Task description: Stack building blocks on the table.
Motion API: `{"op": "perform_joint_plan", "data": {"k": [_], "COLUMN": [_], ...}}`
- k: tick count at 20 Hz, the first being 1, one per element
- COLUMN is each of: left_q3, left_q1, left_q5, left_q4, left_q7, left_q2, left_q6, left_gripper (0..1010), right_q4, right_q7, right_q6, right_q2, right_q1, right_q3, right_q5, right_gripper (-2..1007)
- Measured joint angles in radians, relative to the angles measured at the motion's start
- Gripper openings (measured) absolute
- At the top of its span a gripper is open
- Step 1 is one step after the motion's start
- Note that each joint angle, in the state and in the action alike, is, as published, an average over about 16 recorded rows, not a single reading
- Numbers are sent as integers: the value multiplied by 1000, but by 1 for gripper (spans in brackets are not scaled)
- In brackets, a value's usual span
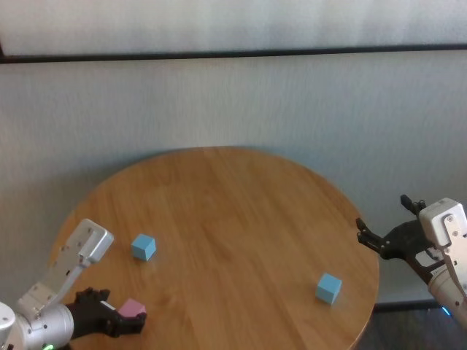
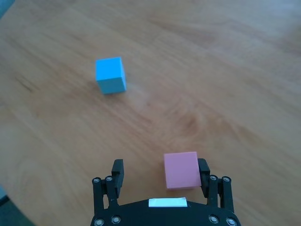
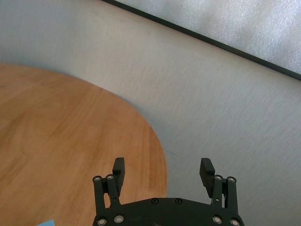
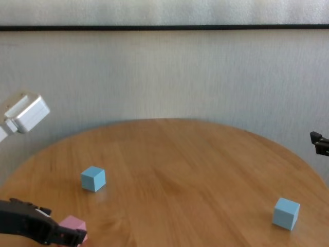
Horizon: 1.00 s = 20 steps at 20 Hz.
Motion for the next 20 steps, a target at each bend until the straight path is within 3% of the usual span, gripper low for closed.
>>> {"op": "perform_joint_plan", "data": {"k": [5,11,20], "left_q3": [12,14,14], "left_q1": [-8,-11,-9], "left_q5": [25,33,29], "left_q4": [10,13,11], "left_q7": [2,3,3], "left_q2": [3,3,3], "left_q6": [-5,-1,-4], "left_gripper": [1002,980,820], "right_q4": [0,0,0], "right_q7": [0,0,0], "right_q6": [0,0,0], "right_q2": [0,0,0], "right_q1": [0,0,0], "right_q3": [0,0,0], "right_q5": [0,0,0], "right_gripper": [1005,1005,1005]}}
